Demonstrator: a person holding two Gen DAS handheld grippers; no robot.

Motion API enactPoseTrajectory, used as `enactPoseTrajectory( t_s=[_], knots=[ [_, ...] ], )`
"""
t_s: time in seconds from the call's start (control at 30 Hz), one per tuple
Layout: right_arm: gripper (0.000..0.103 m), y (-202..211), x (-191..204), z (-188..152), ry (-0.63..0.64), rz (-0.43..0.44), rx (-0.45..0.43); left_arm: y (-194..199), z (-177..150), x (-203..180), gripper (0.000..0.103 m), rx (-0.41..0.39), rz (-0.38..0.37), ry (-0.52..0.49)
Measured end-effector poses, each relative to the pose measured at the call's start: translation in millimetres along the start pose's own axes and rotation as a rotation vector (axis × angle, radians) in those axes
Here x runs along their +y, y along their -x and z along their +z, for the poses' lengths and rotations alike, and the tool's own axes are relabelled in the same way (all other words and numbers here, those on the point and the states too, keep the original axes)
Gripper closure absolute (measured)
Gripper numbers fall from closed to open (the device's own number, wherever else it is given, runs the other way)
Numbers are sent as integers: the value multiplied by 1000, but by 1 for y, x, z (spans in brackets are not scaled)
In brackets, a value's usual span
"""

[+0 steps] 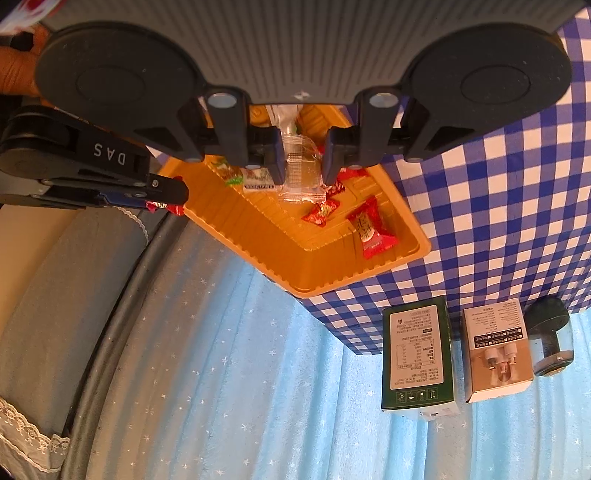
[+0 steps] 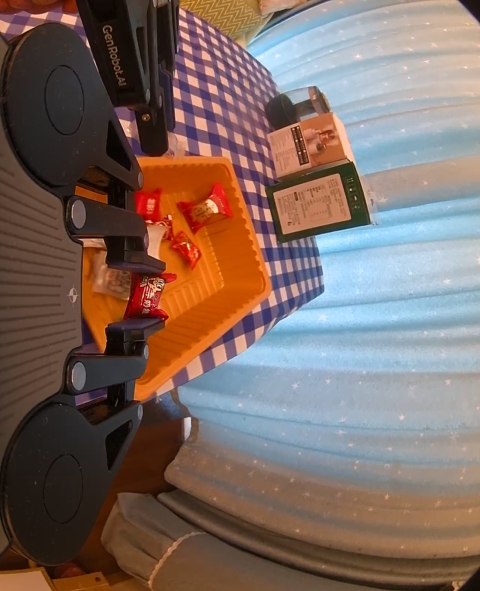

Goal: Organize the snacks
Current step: 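Carry the clear-wrapped candy with the left tool while the right tool carries the red candy over the tray, then open the left tool to drop its candy while the right tool releases the red candy into the tray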

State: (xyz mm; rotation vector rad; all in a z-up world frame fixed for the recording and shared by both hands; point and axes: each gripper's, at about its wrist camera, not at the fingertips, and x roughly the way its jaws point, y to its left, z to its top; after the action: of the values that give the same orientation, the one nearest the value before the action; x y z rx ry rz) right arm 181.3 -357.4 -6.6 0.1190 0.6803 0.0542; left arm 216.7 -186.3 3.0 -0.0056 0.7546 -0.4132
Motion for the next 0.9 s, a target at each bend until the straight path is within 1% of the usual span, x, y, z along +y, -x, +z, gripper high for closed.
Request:
enactPoseTrajectory(
  t_s=[0.17, 0.5, 0.9],
  knots=[
    [77, -18, -3, 10, 12, 2, 2, -17, 12, 5, 84, 1, -6, 14],
    [77, -49, -6, 22, 20, 11, 26, -45, 25, 12, 84, 17, 12, 8],
    [77, -65, -8, 31, 14, 12, 31, -67, 35, 24, 84, 35, 4, 26]
  ],
)
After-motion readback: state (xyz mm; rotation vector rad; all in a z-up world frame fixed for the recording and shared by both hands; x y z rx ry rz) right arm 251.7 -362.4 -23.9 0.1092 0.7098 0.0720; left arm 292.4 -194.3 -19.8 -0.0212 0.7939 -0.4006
